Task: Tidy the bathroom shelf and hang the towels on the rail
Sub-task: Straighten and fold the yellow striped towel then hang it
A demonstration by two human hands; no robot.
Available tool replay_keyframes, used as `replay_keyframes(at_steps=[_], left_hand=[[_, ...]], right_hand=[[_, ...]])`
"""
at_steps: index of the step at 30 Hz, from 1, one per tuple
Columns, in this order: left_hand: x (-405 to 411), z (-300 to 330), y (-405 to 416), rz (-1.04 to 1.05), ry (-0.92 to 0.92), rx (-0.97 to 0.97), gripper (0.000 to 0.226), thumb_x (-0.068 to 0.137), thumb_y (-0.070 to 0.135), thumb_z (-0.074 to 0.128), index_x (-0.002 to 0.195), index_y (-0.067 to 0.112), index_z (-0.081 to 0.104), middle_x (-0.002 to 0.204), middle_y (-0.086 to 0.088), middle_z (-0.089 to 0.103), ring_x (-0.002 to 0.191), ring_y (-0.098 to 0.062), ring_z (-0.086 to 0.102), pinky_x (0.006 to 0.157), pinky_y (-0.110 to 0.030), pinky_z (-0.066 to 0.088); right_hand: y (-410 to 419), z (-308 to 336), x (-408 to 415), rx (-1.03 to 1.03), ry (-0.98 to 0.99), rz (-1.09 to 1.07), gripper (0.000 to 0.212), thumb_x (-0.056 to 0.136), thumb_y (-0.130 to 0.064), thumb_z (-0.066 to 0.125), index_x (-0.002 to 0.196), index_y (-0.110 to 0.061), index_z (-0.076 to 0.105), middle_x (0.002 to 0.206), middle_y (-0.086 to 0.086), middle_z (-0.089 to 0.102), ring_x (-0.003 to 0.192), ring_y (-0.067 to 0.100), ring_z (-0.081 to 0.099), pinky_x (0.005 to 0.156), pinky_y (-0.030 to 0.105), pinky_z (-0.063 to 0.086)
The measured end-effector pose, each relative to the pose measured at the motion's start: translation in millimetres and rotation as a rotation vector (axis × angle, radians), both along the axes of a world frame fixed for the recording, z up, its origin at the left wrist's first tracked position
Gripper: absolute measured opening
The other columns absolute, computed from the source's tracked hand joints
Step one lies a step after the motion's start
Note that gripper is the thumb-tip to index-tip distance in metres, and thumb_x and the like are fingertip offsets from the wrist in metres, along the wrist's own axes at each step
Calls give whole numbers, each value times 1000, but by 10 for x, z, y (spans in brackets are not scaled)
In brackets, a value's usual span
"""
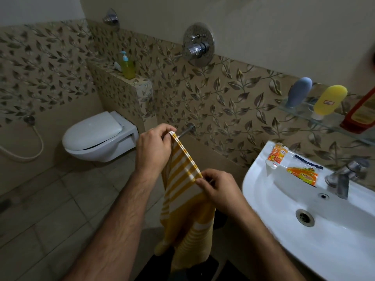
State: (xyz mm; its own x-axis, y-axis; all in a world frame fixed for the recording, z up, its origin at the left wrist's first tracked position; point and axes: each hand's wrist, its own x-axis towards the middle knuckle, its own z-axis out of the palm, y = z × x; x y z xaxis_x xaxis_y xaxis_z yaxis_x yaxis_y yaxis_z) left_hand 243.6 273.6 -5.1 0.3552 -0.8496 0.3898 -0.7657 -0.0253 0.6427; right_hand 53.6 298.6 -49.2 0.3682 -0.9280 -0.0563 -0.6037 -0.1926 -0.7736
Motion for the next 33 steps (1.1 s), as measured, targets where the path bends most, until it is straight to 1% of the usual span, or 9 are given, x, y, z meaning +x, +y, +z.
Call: replay_keyframes(at_steps=[5, 8, 12, 15, 21, 24, 27, 29, 33], left_hand=[[72, -107, -39, 45, 1, 177, 21, 95, 16, 55, 107, 25, 70, 92, 11, 64, 81, 0, 53, 51, -8, 33], [126, -249, -48, 6, 65, 261, 20, 93, 17, 57, 102, 29, 71, 91, 10, 68, 85, -6, 60, 64, -14, 39], [112, -344, 17, -141, 189, 385, 56, 92, 21, 63, 142, 34, 44, 79, 3, 65, 72, -6, 57, 65, -21, 42], [15, -440, 108, -226, 236, 409, 67, 90, 25, 66, 147, 38, 32, 79, -3, 66, 77, -16, 63, 73, -30, 53], [-200, -575, 152, -412, 262, 350, 62, 86, 23, 69, 139, 44, 45, 61, 12, 50, 57, -4, 46, 66, -30, 47], [-235, -599, 145, -410, 219, 399, 54, 88, 25, 66, 135, 46, 50, 70, 15, 57, 67, -1, 53, 72, -31, 49], [-292, -642, 144, -402, 164, 392, 34, 88, 27, 64, 118, 43, 64, 101, 18, 70, 96, -2, 63, 83, -27, 50], [-336, -661, 148, -354, 165, 380, 18, 88, 27, 66, 100, 39, 71, 89, 18, 70, 87, -2, 64, 71, -23, 48], [-400, -660, 174, -233, 125, 263, 11, 88, 24, 64, 90, 33, 70, 81, 15, 67, 81, -7, 62, 69, -26, 48]], right_hand=[[-68, 11, -86, -117, 42, -121, 18, 94, -36, 60, 95, -24, 75, 86, -12, 70, 82, 5, 64, 77, 35, 57], [-160, 32, -101, -195, 37, -189, 20, 93, -32, 61, 85, -19, 73, 73, -8, 67, 72, 8, 62, 67, 36, 54], [-285, 24, -46, -255, 65, -289, 25, 94, -32, 57, 82, -15, 71, 72, -2, 66, 69, 14, 60, 63, 37, 52], [-334, 1, 27, -286, 149, -276, 26, 92, -32, 54, 80, -16, 69, 72, 0, 67, 70, 20, 61, 63, 38, 52], [-310, -43, 89, -325, 239, -153, 25, 89, -31, 54, 76, -13, 66, 68, 3, 64, 66, 23, 58, 57, 37, 48], [-289, -60, 65, -319, 241, -99, 22, 88, -30, 57, 79, -13, 67, 70, 3, 67, 69, 24, 60, 58, 36, 46], [-270, -59, 27, -297, 225, 3, 15, 91, -27, 60, 83, -19, 70, 70, -4, 66, 67, 14, 58, 58, 28, 37], [-262, -50, -2, -266, 221, 19, 19, 92, -28, 61, 74, -24, 62, 61, -11, 55, 59, 5, 50, 54, 22, 31], [-290, -30, -93, 56, 192, 58, 21, 88, -34, 68, 75, -18, 60, 68, -5, 58, 66, 12, 56, 59, 31, 44]])
